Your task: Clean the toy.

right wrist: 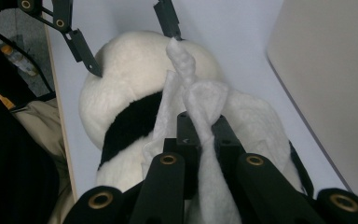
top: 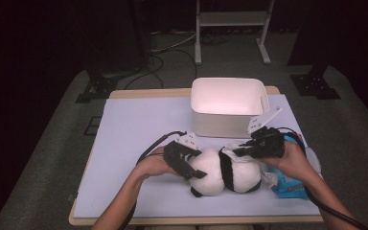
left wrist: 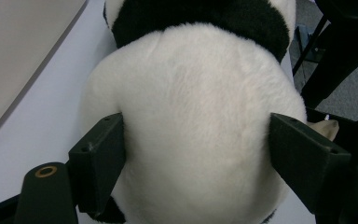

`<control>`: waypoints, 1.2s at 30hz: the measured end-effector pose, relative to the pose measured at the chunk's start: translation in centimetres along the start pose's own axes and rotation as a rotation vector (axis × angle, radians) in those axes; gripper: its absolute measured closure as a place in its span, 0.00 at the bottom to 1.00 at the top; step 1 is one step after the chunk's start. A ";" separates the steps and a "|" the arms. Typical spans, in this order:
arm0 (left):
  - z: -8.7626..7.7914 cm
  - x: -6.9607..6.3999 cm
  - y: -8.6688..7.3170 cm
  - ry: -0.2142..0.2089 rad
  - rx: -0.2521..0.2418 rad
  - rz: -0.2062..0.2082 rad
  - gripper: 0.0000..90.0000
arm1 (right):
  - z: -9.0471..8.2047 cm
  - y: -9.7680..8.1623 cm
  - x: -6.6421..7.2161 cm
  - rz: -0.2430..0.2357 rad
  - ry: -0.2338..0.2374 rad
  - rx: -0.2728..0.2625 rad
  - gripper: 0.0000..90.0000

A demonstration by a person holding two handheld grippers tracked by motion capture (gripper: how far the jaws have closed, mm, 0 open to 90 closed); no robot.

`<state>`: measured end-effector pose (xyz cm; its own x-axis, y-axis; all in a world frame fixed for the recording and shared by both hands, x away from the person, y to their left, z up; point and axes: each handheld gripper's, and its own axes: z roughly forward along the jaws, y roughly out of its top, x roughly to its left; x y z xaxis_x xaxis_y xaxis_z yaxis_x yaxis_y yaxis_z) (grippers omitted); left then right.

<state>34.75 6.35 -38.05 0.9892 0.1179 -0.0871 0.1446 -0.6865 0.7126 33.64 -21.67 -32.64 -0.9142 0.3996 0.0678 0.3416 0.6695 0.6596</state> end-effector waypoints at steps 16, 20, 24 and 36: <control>-0.1 0.1 0.1 -0.007 0.004 0.004 0.24 | -2.3 -3.2 -0.5 0.063 -0.022 -0.043 0.94; -0.2 0.0 0.1 -0.008 0.008 0.006 0.24 | -2.5 -3.5 -0.4 0.066 -0.020 -0.040 0.94; -0.4 0.1 0.2 -0.010 0.013 0.009 0.25 | -2.3 -3.8 -0.3 0.073 -0.015 -0.041 0.94; -0.2 -0.1 0.3 0.002 0.023 0.008 0.26 | -2.2 -2.9 -0.5 0.060 -0.013 -0.012 0.94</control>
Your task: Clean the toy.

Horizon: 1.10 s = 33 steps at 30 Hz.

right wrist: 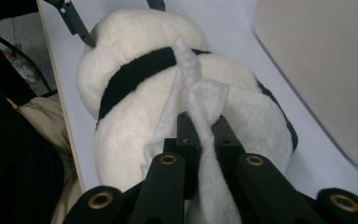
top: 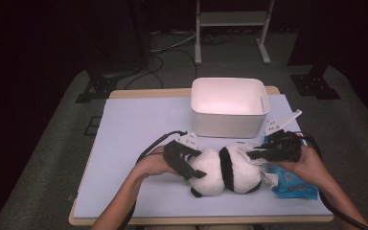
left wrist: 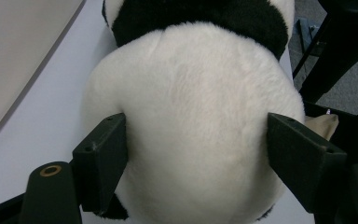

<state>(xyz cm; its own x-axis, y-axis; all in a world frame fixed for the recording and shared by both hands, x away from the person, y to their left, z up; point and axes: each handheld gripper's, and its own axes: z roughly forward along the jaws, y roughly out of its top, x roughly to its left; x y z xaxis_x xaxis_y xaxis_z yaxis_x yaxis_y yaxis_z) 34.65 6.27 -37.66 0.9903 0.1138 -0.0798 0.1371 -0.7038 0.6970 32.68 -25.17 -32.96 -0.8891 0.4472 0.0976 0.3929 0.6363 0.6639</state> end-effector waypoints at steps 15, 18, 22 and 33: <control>0.0 -0.3 0.0 -0.001 0.002 0.020 0.26 | 3.5 5.0 -0.2 -0.084 0.048 0.082 0.94; 0.0 -0.3 0.0 -0.001 0.002 0.023 0.26 | 4.3 5.6 -0.3 -0.089 0.056 0.095 0.94; 0.0 -0.3 0.0 -0.002 -0.003 0.019 0.26 | 4.9 6.0 -0.9 -0.078 0.062 0.103 0.93; -0.2 -0.3 0.1 -0.005 0.002 0.022 0.26 | 2.7 4.0 -2.4 -0.009 0.013 0.078 0.93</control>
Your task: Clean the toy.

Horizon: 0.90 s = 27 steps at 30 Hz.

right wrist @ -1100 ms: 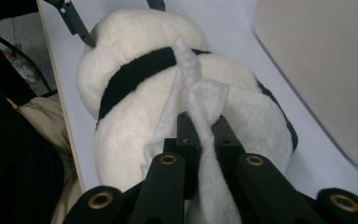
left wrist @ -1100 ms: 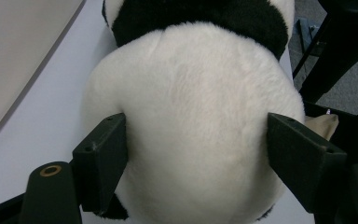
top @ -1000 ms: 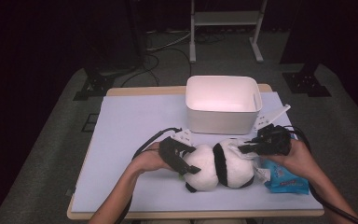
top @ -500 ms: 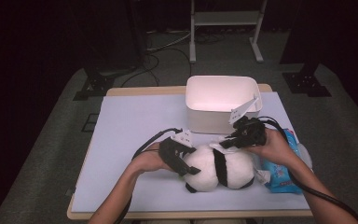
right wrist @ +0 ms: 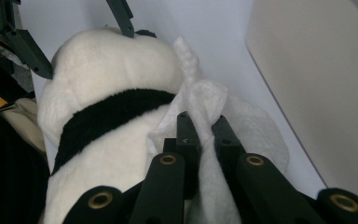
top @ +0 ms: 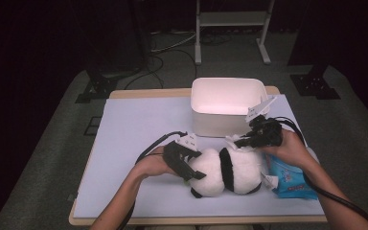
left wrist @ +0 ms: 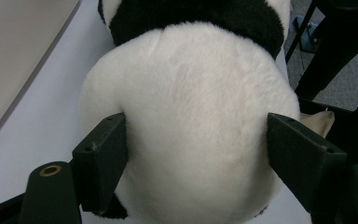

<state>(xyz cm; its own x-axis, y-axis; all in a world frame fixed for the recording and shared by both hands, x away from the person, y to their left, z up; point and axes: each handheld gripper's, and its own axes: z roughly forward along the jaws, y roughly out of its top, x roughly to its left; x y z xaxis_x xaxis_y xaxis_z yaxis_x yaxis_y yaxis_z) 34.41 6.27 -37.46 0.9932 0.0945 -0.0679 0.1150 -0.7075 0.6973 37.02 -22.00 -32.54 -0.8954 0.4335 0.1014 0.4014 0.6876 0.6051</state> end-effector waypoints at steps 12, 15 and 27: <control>0.1 0.3 0.2 0.008 -0.008 -0.015 0.25 | -2.1 -2.1 0.7 0.016 -0.025 -0.027 0.93; 0.1 0.4 0.3 0.009 -0.010 -0.022 0.25 | -2.3 -2.3 1.2 0.005 -0.021 -0.028 0.93; 0.1 0.8 0.6 0.015 -0.013 -0.032 0.23 | 0.1 -0.3 3.3 -0.075 0.042 -0.021 0.93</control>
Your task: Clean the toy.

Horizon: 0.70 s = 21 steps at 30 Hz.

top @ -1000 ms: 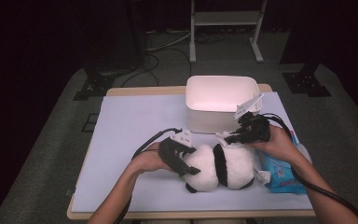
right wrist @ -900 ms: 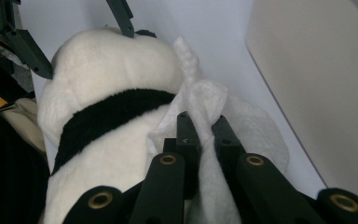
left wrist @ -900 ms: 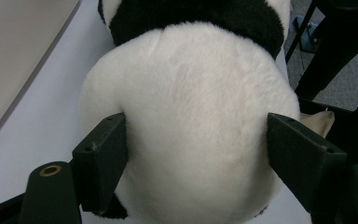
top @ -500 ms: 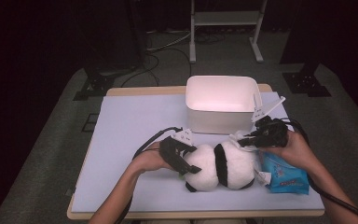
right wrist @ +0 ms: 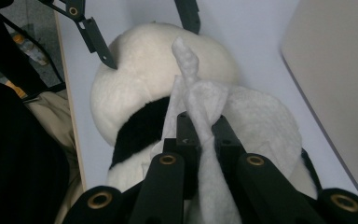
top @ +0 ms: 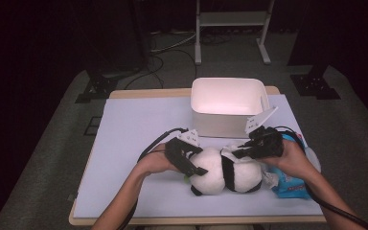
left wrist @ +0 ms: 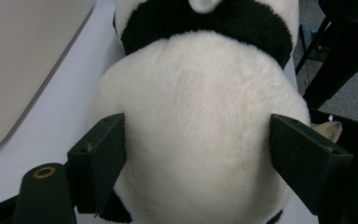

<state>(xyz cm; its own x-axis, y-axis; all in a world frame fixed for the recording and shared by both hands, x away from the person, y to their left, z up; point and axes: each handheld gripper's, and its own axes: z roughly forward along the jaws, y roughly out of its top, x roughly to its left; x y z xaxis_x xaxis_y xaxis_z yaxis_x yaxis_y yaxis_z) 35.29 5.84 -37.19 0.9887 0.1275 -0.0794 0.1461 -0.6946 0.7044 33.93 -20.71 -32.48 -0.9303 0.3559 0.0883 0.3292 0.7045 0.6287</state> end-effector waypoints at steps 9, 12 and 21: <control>-0.1 0.0 0.0 0.006 -0.003 -0.001 0.19 | 3.0 1.8 1.4 -0.055 0.051 0.020 0.93; -0.5 0.1 -0.3 0.005 -0.014 -0.006 0.19 | 2.8 1.7 1.4 -0.058 0.039 0.029 0.93; -0.8 0.1 -1.3 0.012 -0.008 -0.030 0.17 | 1.1 -0.5 0.0 -0.012 -0.006 0.019 0.93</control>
<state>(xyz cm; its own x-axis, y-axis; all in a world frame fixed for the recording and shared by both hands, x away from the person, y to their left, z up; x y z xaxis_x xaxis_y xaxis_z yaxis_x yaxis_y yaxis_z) 35.13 7.32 -37.57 0.9833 0.1570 -0.0918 0.1753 -0.6844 0.7077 33.95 -20.35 -33.65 -0.9334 0.3508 0.0757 0.3206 0.7204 0.6150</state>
